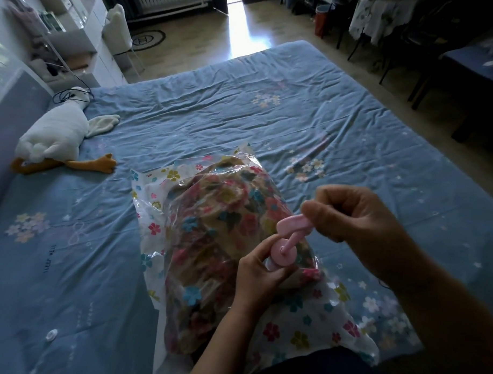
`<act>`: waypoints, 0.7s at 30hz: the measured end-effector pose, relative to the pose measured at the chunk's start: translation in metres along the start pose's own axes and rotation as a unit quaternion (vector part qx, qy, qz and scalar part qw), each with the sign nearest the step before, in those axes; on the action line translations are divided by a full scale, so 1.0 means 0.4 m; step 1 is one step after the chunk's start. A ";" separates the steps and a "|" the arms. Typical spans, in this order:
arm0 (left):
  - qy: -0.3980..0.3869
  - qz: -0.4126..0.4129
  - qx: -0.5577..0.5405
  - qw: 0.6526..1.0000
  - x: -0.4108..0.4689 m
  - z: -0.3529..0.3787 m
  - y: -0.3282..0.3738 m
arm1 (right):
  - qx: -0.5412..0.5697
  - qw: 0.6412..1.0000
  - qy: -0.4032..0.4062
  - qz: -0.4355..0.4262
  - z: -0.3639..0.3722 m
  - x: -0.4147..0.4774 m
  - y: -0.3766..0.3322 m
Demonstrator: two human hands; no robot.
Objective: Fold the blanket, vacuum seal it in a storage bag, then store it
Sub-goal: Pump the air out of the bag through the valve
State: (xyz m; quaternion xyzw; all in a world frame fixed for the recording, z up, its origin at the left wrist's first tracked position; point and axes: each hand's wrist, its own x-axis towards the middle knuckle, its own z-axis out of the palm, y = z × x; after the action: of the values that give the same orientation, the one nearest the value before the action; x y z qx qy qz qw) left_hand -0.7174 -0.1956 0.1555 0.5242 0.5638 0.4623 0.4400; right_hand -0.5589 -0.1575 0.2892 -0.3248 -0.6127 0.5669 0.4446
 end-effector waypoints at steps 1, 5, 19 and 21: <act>0.001 -0.002 -0.003 1.000 -0.001 0.001 -0.002 | 0.018 1.000 0.000 -0.007 -0.003 0.001 0.003; -0.006 0.005 -0.009 1.000 -0.003 0.003 -0.002 | -0.161 0.982 0.006 0.096 0.011 -0.014 0.154; 0.001 0.020 0.024 1.000 0.004 -0.003 -0.009 | -0.164 0.984 0.024 0.057 0.018 -0.007 0.135; 0.000 0.023 0.017 1.000 0.002 -0.004 -0.010 | -0.246 0.961 0.015 0.127 0.020 -0.023 0.211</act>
State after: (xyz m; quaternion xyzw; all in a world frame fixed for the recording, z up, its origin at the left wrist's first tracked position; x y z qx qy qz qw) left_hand -0.7196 -0.1949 0.1518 0.5442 0.5595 0.4626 0.4204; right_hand -0.5715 -0.1569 0.2047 -0.5079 -0.6798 0.4459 0.2847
